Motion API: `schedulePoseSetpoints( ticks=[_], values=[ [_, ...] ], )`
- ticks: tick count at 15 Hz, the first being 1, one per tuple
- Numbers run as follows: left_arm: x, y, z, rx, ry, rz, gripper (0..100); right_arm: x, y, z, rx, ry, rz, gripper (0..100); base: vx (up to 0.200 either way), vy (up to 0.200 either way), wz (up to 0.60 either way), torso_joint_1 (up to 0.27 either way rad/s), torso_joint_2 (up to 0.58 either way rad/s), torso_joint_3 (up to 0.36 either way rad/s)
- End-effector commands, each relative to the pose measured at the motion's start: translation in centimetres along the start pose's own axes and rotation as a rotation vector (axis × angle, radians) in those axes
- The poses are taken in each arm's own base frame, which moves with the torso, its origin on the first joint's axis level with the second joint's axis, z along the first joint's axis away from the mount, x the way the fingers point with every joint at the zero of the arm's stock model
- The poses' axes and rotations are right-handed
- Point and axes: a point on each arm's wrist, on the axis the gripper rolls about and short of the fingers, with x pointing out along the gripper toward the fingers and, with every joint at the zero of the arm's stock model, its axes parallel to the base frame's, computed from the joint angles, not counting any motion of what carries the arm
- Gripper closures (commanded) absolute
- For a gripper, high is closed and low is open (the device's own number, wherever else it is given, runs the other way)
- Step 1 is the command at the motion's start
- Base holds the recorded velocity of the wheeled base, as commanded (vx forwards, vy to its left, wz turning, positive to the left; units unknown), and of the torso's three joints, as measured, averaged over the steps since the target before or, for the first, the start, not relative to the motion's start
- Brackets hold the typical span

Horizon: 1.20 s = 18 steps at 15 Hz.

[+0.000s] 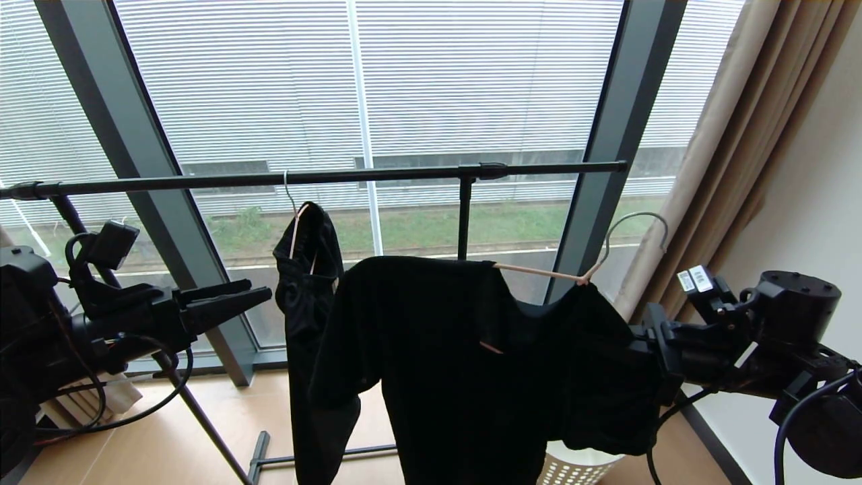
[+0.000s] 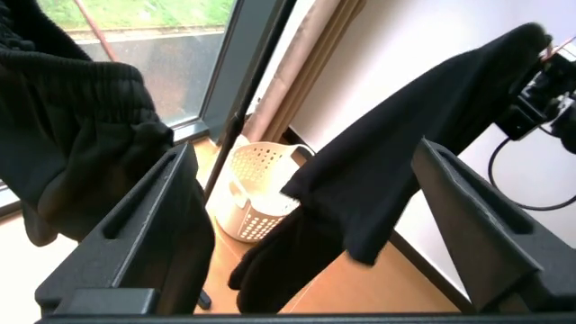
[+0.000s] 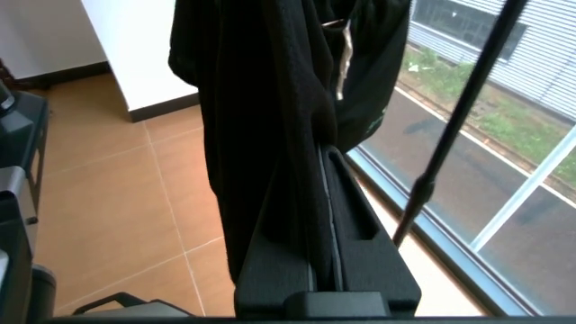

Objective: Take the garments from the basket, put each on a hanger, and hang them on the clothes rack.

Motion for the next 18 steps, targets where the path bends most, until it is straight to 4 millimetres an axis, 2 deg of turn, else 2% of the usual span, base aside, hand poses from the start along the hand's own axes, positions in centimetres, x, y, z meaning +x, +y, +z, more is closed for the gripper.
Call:
schedulePoseSetpoints(
  ticks=[1, 4, 5, 7, 11, 13, 14, 15, 18],
  values=[
    [0.0, -1.5, 0.6, 0.034, -0.012, -0.031, 0, 0.9, 0.2, -1.1, 0.035, 0.024, 0.032, 100, 0.0, 0.0, 0.0, 0.0, 0.0, 0.0],
    [-0.1, -3.4, 1.1, 0.028, 0.006, -0.063, 0, 1.7, 1.1, -1.6, 0.05, 0.041, 0.071, 100, 0.0, 0.0, 0.0, 0.0, 0.0, 0.0],
    [-0.1, -3.4, 1.1, 0.028, 0.006, -0.063, 0, 1.7, 1.1, -1.6, 0.05, 0.041, 0.071, 100, 0.0, 0.0, 0.0, 0.0, 0.0, 0.0],
    [-0.2, -6.4, 1.5, 0.026, 0.038, -0.126, 0, 2.8, 1.5, -2.7, 0.085, 0.069, 0.106, 100, 0.0, 0.0, 0.0, 0.0, 0.0, 0.0],
    [0.2, -9.4, 2.5, -0.002, 0.104, -0.127, 0, 4.4, 2.3, -3.6, 0.097, 0.109, 0.087, 100, 0.0, 0.0, 0.0, 0.0, 0.0, 0.0],
    [1.6, -10.6, 1.9, 0.088, 0.145, -0.015, 0, 4.7, 2.6, -3.4, 0.09, 0.108, 0.098, 100, 0.0, 0.0, 0.0, 0.0, 0.0, 0.0],
    [2.6, -12.0, 1.0, 0.147, 0.171, 0.034, 0, 4.8, 2.8, -3.3, 0.087, 0.108, 0.099, 100, 0.0, 0.0, 0.0, 0.0, 0.0, 0.0],
    [2.8, -12.6, 0.8, 0.162, 0.177, 0.019, 0, 4.8, 3.1, -3.2, 0.083, 0.108, 0.103, 100, 0.0, 0.0, 0.0, 0.0, 0.0, 0.0],
    [3.7, -12.8, 1.8, 0.327, 0.157, -0.012, 0, 4.9, 3.5, -2.7, 0.076, 0.107, 0.11, 100, 0.0, 0.0, 0.0, 0.0, 0.0, 0.0]
  ],
)
